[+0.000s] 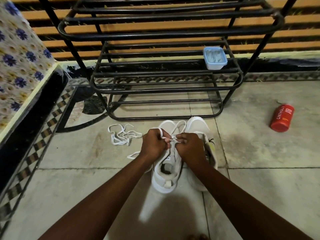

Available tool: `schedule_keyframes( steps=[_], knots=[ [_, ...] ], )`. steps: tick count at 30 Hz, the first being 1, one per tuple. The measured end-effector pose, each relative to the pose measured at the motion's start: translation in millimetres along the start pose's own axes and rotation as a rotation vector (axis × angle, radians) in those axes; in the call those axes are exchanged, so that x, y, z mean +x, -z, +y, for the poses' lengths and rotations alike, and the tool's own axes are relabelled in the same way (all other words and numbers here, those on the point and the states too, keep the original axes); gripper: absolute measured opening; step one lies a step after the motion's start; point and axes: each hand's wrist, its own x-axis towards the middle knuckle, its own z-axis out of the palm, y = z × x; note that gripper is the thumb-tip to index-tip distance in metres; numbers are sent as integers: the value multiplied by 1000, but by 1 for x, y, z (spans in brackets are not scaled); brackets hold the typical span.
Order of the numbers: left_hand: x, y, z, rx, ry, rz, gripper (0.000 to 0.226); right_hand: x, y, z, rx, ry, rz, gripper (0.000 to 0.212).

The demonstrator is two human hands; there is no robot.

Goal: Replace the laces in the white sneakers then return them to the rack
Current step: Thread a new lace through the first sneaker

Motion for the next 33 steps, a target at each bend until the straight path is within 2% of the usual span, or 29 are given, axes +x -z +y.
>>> schedule_keyframes(
  steps=[4,8,16,21,33],
  knots=[
    [-4,-8,-4,39,1,43,20,-1,-2,2,90,-98,8,30],
    [-7,-10,-6,92,26,95,20,-1,-3,1,93,-112,0,30],
    [-8,-7,-4,135,17,68,15,-2,-1,4,155,-148,23,30],
    [-12,-7,-5,192,-38,63,18,-1,-3,4,161,-166,35,29],
    [-15,-9,-9,141,-71,76,15,-2,-4,5,130,-138,37,28]
  ],
)
